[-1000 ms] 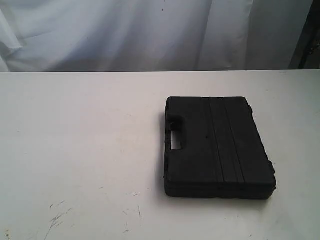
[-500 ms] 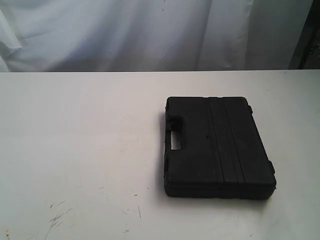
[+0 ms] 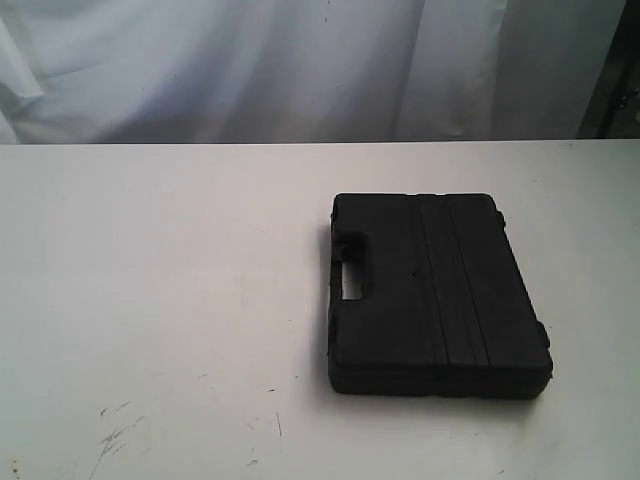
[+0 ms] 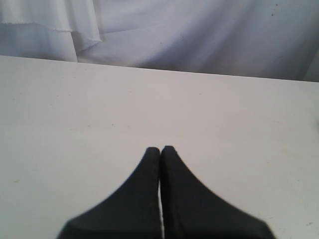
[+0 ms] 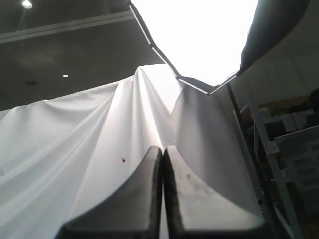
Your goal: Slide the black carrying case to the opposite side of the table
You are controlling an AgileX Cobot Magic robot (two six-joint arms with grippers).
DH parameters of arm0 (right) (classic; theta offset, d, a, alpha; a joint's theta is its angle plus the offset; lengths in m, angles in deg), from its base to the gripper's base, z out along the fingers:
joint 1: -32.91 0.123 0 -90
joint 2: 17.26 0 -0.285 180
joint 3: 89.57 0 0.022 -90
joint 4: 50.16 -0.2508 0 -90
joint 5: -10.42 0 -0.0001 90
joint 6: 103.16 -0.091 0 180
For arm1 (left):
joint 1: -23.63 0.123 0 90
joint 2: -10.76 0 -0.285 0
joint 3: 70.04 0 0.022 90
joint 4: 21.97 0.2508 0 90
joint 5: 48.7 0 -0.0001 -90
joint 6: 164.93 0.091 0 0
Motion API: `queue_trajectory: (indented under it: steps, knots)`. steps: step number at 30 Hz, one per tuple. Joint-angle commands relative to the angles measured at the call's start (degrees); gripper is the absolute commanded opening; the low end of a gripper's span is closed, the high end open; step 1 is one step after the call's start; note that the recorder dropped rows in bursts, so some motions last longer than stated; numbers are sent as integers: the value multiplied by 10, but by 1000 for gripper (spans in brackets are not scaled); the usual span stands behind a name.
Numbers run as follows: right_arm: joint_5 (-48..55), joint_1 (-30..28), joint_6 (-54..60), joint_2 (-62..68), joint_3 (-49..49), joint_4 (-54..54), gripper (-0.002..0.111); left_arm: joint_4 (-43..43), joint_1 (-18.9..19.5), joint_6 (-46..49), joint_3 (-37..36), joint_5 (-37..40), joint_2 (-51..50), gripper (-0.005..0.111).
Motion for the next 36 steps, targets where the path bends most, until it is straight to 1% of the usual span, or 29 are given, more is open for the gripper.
queue_trajectory:
  steps: [1,4,13,19,24,26,28,32,36]
  knots:
    - [85,-6,6,50,83,-2,0,-3,1,1,-2,-4,2,0]
    - [147,-6,6,99,130,-2,0,-3,1,1,-2,-4,2,0]
    - [423,-4,7,309,273,-7,0,-3,1,1,-2,-4,2,0]
    - [589,19,9,443,305,-36,0,-3,1,1,-2,-4,2,0]
    - [685,22,6,524,305,-78,0,-3,1,1,-2,-4,2,0]
    - [708,22,6,541,305,-78,0,-3,1,1,-2,-4,2,0]
    - [707,22,6,552,305,-78,0,-3,1,1,-2,-4,2,0]
    - [655,22,5,553,305,-82,0,-3,1,1,-2,-4,2,0]
    - [620,22,4,553,305,-109,0,-3,1,1,-2,-4,2,0]
